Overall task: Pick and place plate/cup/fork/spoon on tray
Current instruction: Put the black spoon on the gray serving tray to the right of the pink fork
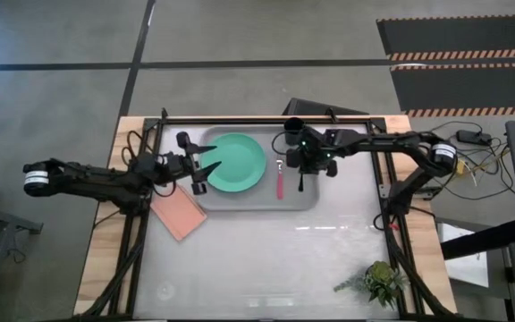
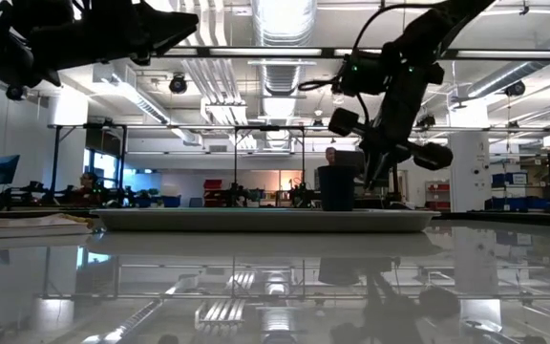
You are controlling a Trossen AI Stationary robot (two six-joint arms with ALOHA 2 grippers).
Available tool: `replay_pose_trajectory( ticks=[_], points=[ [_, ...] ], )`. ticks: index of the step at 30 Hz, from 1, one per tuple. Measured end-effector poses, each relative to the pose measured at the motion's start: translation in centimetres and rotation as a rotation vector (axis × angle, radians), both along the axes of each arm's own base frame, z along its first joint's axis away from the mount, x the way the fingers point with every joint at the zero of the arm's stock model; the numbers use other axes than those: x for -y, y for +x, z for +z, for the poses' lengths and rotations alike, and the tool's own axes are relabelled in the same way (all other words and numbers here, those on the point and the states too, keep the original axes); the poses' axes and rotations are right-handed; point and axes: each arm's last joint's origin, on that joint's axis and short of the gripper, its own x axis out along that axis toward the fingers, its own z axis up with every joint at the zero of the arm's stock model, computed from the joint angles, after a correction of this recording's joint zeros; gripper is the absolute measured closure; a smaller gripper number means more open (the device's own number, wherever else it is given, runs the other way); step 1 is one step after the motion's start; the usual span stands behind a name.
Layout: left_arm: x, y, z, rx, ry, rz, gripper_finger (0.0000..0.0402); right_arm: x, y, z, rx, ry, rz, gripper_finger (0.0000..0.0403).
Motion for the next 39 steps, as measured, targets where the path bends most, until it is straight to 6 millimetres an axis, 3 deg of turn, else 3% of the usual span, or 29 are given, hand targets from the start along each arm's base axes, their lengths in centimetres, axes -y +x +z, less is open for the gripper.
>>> replay_pose_trajectory(
  ticks=[5, 19, 26, 31, 39],
  points=[
    [0.0, 0.0, -0.1, -0.013, 0.025, 0.014, 0.0205, 0.3, 0.3, -0.7, -0.003, -0.004, -0.003, 0.0394],
    [0.0, 0.0, 0.0, -0.01, 0.027, 0.017, 0.0205, 1.2, 3.5, -4.9, -0.018, 0.014, 0.085, 0.0394],
    [0.0, 0.0, 0.0, -0.011, 0.027, 0.017, 0.0205, 1.6, 4.6, -4.6, -0.02, 0.01, 0.134, 0.0394],
    [0.0, 0.0, 0.0, -0.013, 0.026, 0.017, 0.0205, 1.6, 4.5, -3.9, -0.048, -0.002, 0.138, 0.0394],
    [0.0, 0.1, -0.1, -0.02, 0.024, 0.017, 0.0205, 1.1, 3.9, -4.7, -0.098, 0.016, 0.147, 0.0394]
  ],
)
